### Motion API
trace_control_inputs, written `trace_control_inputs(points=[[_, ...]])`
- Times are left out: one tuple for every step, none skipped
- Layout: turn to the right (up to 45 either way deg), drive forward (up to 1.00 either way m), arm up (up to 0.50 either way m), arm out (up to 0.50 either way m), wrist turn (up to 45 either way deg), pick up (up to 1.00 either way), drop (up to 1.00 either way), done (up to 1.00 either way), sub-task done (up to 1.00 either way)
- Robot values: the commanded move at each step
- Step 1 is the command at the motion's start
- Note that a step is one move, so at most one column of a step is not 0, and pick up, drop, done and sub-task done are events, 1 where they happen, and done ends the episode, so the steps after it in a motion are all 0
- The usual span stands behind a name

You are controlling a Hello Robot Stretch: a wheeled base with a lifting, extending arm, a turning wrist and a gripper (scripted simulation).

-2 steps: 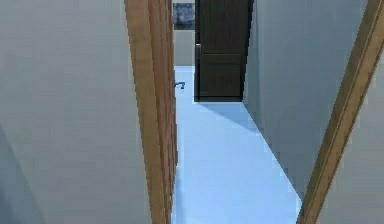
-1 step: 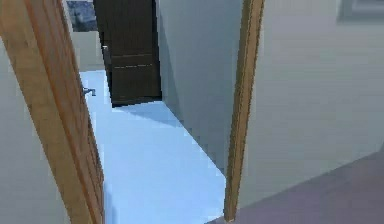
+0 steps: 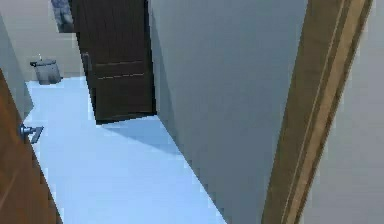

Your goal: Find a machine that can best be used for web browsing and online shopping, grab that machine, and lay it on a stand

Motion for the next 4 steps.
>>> trace_control_inputs(points=[[-21.0, 0.0, 0.0, 0.0, 0.0, 0.0, 0.0, 0.0, 0.0], [0.0, 1.0, 0.0, 0.0, 0.0, 0.0, 0.0, 0.0, 0.0], [-9.0, 0.0, 0.0, 0.0, 0.0, 0.0, 0.0, 0.0, 0.0], [0.0, 0.4, 0.0, 0.0, 0.0, 0.0, 0.0, 0.0, 0.0]])
